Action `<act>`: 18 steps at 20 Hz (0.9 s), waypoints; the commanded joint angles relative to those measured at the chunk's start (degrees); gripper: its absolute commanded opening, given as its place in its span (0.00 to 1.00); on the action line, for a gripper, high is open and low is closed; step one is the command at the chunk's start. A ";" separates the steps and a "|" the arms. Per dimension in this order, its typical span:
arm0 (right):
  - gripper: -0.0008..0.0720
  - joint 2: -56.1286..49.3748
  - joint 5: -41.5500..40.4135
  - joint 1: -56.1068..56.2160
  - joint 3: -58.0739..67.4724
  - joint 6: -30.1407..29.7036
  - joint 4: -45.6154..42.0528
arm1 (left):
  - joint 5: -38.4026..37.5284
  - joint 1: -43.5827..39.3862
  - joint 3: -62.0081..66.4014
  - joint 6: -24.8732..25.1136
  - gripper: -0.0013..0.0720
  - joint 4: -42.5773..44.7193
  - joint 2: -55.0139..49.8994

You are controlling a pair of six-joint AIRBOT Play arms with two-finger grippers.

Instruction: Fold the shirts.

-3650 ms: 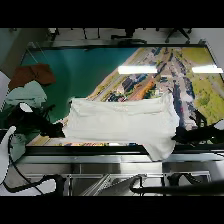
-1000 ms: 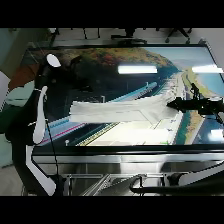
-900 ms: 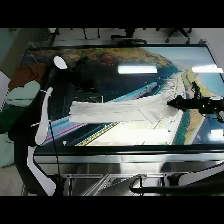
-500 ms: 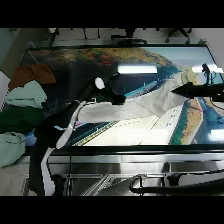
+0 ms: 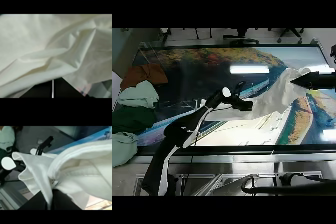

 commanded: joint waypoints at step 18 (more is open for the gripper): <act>0.73 -25.66 -54.75 65.24 0.52 -1.95 -2.91 | -21.88 39.45 -13.16 19.91 0.04 -35.15 52.11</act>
